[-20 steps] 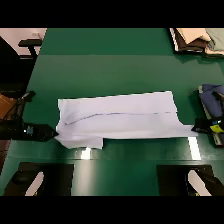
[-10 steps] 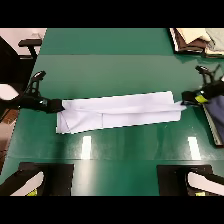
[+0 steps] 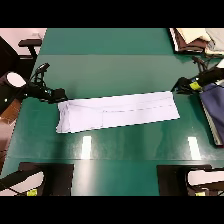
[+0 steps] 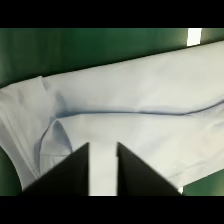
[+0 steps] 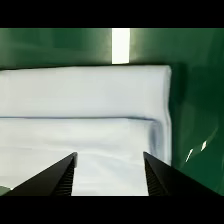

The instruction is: Fold the shirts.

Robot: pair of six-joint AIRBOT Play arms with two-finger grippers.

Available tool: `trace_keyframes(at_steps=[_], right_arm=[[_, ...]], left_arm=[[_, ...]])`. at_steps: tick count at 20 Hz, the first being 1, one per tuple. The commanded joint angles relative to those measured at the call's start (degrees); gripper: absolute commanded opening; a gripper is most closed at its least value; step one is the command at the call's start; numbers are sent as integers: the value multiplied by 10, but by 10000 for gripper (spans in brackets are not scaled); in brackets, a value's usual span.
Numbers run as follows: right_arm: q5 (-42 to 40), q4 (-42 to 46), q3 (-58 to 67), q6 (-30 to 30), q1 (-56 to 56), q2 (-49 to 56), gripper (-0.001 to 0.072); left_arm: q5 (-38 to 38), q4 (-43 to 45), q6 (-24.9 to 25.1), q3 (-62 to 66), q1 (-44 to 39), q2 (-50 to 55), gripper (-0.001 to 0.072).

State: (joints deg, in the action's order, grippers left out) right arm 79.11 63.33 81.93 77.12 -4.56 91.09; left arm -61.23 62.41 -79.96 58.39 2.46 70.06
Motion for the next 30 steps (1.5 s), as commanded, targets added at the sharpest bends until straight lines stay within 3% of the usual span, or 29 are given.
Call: trace_keyframes(at_steps=[1,5,8,10,12,13,14,15,23,30], right_arm=[[21,-24,-46,-34,-73,-6,586],[20,-82,-118,-73,-134,27,586],[6,-157,-141,-94,-129,63,572],[-7,-160,-137,-94,-99,82,549],[-17,-158,-123,-99,-62,90,307],[-19,-156,-111,-100,-46,89,140],[-15,-156,-94,-100,-36,83,41],[-6,-157,-73,-99,-30,73,18],[38,-158,97,-11,68,-87,18],[40,-199,184,13,199,-103,18]], left_arm=[[-27,-39,21,18,0,4,30],[3,-115,24,18,-10,4,22],[41,-112,22,18,-75,6,21],[82,-112,7,18,-127,20,21],[110,-113,-7,18,-173,49,21],[119,-113,-10,20,-193,66,21],[126,-114,-12,28,-212,87,21],[128,-114,-15,41,-229,110,20],[128,-115,-54,203,-334,297,21],[131,-116,-78,297,-347,356,21]])
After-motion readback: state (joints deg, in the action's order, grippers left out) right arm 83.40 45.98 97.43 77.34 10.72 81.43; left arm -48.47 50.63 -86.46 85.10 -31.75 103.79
